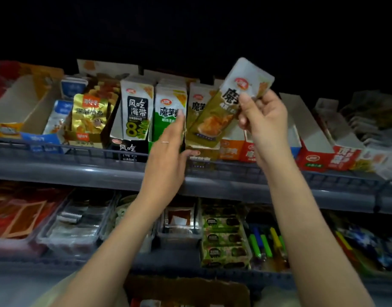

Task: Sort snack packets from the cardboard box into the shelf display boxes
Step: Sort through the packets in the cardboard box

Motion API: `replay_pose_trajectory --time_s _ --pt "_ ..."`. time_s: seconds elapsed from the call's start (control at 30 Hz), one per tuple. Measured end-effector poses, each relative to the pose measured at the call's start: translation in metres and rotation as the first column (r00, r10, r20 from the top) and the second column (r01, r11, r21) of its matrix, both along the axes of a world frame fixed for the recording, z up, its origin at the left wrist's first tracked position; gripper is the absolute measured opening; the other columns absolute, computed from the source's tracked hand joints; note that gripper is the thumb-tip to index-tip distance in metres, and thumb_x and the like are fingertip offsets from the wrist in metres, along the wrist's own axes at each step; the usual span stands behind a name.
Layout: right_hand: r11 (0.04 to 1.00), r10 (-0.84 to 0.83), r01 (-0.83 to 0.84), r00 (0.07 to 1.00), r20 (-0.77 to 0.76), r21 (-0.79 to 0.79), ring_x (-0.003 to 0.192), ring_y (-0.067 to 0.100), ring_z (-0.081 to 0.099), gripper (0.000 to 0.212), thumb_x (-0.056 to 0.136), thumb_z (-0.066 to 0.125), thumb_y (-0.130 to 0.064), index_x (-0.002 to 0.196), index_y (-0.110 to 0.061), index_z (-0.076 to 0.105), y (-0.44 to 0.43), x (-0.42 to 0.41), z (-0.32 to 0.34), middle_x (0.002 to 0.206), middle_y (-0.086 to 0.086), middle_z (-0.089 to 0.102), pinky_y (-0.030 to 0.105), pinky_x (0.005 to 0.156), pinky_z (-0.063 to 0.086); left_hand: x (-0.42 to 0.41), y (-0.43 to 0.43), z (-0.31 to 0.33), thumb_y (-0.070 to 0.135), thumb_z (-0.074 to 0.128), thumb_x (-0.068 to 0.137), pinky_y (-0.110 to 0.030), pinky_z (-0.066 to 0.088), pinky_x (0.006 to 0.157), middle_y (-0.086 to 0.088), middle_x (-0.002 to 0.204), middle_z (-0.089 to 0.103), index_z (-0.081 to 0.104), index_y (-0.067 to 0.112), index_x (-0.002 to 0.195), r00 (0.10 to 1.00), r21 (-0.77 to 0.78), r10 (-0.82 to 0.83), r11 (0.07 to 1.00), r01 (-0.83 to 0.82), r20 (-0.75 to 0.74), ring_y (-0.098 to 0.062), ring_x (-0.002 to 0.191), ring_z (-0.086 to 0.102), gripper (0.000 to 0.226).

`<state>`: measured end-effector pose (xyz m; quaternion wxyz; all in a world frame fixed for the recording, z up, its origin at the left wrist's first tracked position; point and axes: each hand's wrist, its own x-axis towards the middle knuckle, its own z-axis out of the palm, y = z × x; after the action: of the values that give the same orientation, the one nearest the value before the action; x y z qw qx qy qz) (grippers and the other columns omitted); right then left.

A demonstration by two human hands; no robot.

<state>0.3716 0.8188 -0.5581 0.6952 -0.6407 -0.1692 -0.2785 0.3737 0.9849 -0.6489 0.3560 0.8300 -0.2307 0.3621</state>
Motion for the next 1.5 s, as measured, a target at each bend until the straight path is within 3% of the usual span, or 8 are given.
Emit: replay_pose_trajectory --time_s 0.27,0.47,0.63,0.73,0.87,0.93,1.1,1.5 --pt "0.998 -0.055 0.054 0.996 0.065 0.016 0.051 -0.003 0.050 0.009 0.092 0.056 -0.002 0.099 -0.007 0.053 0.006 0.056 0.004 0.072 -0.009 0.059 0.011 0.051 0.039 0.034 0.000 -0.016 0.026 0.049 0.091 -0.041 0.031 0.097 -0.010 0.132 0.054 0.066 0.013 0.108 0.973 0.169 0.142 0.970 -0.173 0.181 -0.024 0.121 0.046 0.028" --pt "0.983 0.006 -0.002 1.000 0.025 -0.182 0.052 -0.001 0.052 0.018 0.091 0.058 -0.002 0.095 -0.018 0.053 0.001 0.082 -0.007 0.082 -0.007 0.062 0.014 0.053 0.044 0.039 0.002 -0.018 0.036 0.049 0.092 -0.038 0.029 0.092 -0.009 0.130 0.056 0.066 0.014 0.093 0.972 0.233 0.139 0.955 -0.183 0.190 -0.021 0.120 0.046 0.028" --pt "0.892 -0.095 0.074 0.995 -0.024 -0.445 0.081 0.009 0.066 0.024 0.087 0.064 -0.011 0.089 -0.031 0.051 0.006 0.101 -0.024 0.087 -0.007 0.065 0.029 0.071 0.057 0.041 0.007 -0.018 0.037 0.052 0.091 -0.036 0.030 0.089 -0.009 0.121 0.061 0.067 0.012 0.091 0.965 0.263 0.108 0.950 -0.171 0.237 -0.022 0.116 0.049 0.030" --pt "0.823 -0.176 0.128 0.984 -0.035 -0.554 0.064 -0.001 0.056 0.022 0.086 0.066 -0.016 0.100 -0.027 0.053 0.009 0.106 -0.027 0.086 0.002 0.067 0.036 0.069 0.056 0.042 0.006 -0.019 0.037 0.053 0.091 -0.035 0.030 0.089 -0.008 0.118 0.062 0.067 0.012 0.092 0.961 0.256 0.116 0.950 -0.182 0.251 -0.021 0.114 0.051 0.029" --pt "0.750 -0.160 0.137 0.987 0.024 -0.647 0.068 -0.010 0.056 0.072 0.080 0.072 -0.010 0.134 -0.032 0.030 0.012 0.097 -0.023 0.096 -0.008 0.061 0.013 0.059 0.048 0.042 0.005 -0.019 0.037 0.054 0.090 -0.034 0.030 0.088 -0.006 0.116 0.063 0.067 0.012 0.091 0.955 0.244 0.130 0.949 -0.197 0.266 -0.019 0.112 0.050 0.028" --pt "0.665 -0.165 0.169 0.983 0.077 -0.727 0.099 0.004 0.061 0.088 0.078 0.074 -0.009 0.141 -0.038 0.021 0.014 0.094 -0.024 0.124 -0.002 0.056 0.028 0.077 0.056 0.041 0.005 -0.019 0.037 0.055 0.089 -0.033 0.029 0.088 -0.006 0.116 0.063 0.067 0.012 0.091 0.956 0.244 0.135 0.949 -0.201 0.261 -0.019 0.112 0.050 0.028" --pt "0.342 -0.427 0.424 0.865 0.263 -0.839 0.123 0.027 0.042 0.063 0.081 0.072 -0.026 0.136 -0.024 0.039 0.018 0.094 -0.021 0.127 0.006 0.056 0.037 0.098 0.034 0.039 0.006 -0.018 0.036 0.055 0.089 -0.031 0.030 0.088 -0.005 0.117 0.063 0.067 0.013 0.091 0.959 0.242 0.121 0.952 -0.185 0.255 -0.018 0.112 0.050 0.027" --pt "0.227 -0.497 0.454 0.815 0.299 -0.861 0.124 0.029 0.038 0.068 0.082 0.064 -0.007 0.139 -0.026 0.031 0.021 0.096 -0.022 0.130 0.006 0.049 0.037 0.100 0.031 0.038 0.006 -0.017 0.037 0.054 0.089 -0.030 0.030 0.086 -0.003 0.116 0.063 0.066 0.014 0.091 0.961 0.236 0.114 0.956 -0.175 0.251 -0.017 0.111 0.050 0.026"
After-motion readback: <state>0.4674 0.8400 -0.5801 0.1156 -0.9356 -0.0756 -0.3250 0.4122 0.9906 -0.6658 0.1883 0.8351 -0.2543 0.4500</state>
